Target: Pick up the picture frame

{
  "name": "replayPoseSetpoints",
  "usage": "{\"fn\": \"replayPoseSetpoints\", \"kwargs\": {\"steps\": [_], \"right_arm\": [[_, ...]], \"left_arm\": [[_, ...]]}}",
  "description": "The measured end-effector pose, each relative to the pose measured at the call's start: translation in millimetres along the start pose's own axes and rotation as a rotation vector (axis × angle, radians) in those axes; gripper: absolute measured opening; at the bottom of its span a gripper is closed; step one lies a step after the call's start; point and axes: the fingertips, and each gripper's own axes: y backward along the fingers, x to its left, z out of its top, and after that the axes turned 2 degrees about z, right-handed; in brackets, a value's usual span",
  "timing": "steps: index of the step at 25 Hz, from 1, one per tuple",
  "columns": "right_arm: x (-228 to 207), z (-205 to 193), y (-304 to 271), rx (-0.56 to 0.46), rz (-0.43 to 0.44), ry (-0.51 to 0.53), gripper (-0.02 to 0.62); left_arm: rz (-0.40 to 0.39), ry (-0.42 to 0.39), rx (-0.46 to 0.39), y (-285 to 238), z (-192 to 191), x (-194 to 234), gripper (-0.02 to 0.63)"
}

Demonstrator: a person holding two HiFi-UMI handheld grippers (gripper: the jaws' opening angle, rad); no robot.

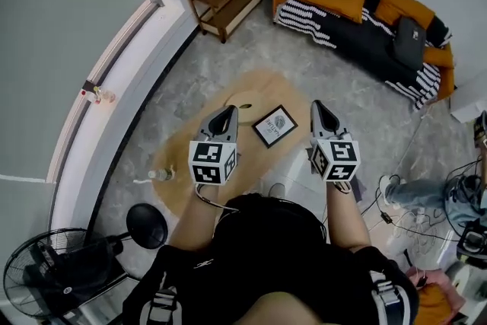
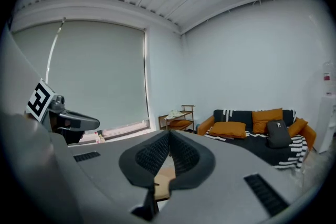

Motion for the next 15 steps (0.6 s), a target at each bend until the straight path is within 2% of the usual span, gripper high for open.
{"fn": "replayPoseSetpoints", "kwargs": {"steps": [4, 5, 6, 7, 15], "right_arm": [[-27.2, -21.3, -17.0, 0.059, -0.066, -0.04, 0.017], [-34.2, -30.0, -20.7, 0.078, -0.076, -0.054, 0.071], [-39.7, -39.7, -24.2, 0.1, -0.078, -0.074, 0.152], [-44.6, -50.0, -27.3, 0.124, -0.079, -0.097, 0.189], [-72.8, -147.1, -50.2, 0.321, -0.107, -0.225, 0.198]], "left_arm": [[-0.001, 0.01, 0.024, -32.6, -6.4, 4.4, 0.044], [-0.005, 0.011, 0.039, -40.5, -10.7, 4.6, 0.103], [-0.013, 0.013, 0.059, -48.3, -16.9, 4.4, 0.158], [-0.022, 0.016, 0.084, -55.9, -24.7, 4.2, 0.175], [-0.062, 0.09, 0.3, -110.2, -113.1, 5.1, 0.179]]}}
